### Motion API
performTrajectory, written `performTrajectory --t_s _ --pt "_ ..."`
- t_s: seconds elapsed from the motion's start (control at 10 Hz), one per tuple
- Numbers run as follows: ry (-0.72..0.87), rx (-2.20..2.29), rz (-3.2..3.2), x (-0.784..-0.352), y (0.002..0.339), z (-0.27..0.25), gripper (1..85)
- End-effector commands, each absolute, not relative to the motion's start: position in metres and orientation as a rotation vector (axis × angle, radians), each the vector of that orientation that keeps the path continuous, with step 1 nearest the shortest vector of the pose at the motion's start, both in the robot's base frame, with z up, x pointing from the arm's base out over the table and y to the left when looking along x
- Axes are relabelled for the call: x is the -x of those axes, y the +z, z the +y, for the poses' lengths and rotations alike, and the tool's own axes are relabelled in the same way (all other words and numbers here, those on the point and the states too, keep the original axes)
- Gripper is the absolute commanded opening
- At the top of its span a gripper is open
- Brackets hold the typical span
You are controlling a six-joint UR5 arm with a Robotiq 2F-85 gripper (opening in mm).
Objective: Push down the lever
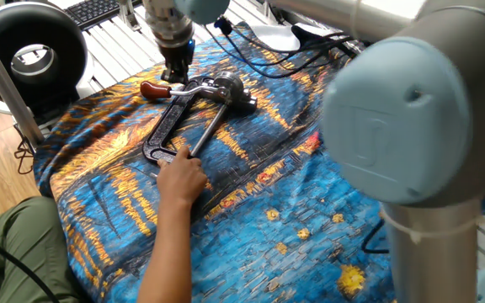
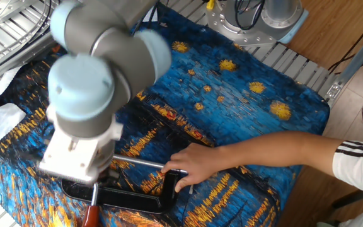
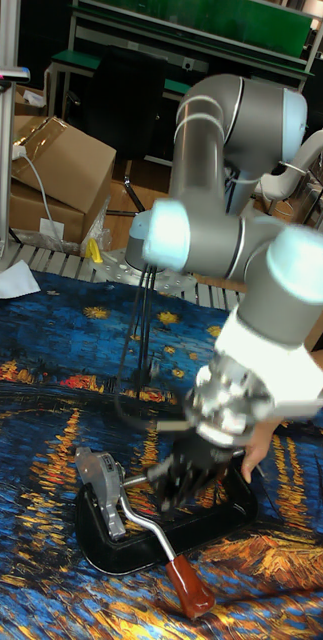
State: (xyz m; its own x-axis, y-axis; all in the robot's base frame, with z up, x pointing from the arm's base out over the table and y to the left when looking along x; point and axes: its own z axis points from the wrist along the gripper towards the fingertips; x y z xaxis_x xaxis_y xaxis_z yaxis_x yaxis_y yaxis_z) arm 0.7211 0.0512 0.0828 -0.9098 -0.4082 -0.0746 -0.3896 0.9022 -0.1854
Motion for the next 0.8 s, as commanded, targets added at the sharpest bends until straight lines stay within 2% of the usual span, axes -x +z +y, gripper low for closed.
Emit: performTrajectory --t_s 0.0,0.1,0.3,0.7 --pt "-0.246 0.459 3.011 -0.687 0.107 0.051 1.0" --pt "-0.223 0.44 3.022 -0.685 0.107 0.054 1.0" --pt "-0.055 0.409 2.991 -0.691 0.105 0.084 1.0" --pt "-0.027 0.391 2.885 -0.718 0.11 0.092 1.0"
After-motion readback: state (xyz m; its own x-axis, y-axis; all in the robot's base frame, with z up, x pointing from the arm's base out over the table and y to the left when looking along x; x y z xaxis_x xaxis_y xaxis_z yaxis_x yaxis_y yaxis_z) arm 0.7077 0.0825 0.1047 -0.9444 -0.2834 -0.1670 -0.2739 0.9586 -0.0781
